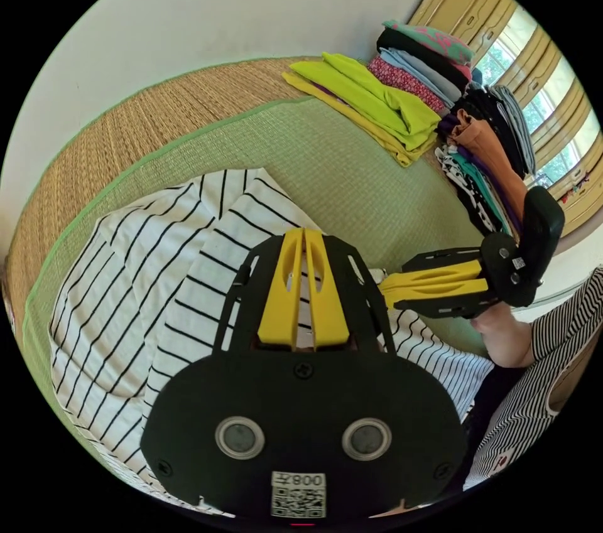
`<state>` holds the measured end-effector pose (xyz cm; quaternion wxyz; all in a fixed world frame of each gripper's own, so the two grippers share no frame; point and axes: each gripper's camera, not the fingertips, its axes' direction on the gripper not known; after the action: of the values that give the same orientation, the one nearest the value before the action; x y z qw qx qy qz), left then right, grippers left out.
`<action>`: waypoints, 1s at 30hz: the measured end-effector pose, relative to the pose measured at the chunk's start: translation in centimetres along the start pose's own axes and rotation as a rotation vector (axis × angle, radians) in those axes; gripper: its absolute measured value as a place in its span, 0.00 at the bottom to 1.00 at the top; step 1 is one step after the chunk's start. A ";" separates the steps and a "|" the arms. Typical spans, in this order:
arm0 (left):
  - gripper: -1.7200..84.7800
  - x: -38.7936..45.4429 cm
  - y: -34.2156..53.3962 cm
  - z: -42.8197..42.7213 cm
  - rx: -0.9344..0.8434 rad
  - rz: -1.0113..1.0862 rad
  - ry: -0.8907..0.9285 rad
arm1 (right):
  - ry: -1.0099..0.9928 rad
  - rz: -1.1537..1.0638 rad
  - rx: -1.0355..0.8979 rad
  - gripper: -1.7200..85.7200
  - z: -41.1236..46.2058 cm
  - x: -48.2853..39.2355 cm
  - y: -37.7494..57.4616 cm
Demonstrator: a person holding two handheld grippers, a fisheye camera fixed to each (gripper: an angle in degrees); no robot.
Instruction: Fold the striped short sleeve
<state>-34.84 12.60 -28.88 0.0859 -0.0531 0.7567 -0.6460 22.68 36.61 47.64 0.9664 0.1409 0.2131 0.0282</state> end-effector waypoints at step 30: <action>0.03 -5.2 35.3 -21.7 0.297 -0.572 0.124 | 0.212 -0.086 -0.001 0.02 13.7 -0.6 2.8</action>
<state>-32.93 40.23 -60.15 -0.1386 -0.2110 0.6125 -0.7491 27.86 35.62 60.61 0.9388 0.1274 0.3200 0.0016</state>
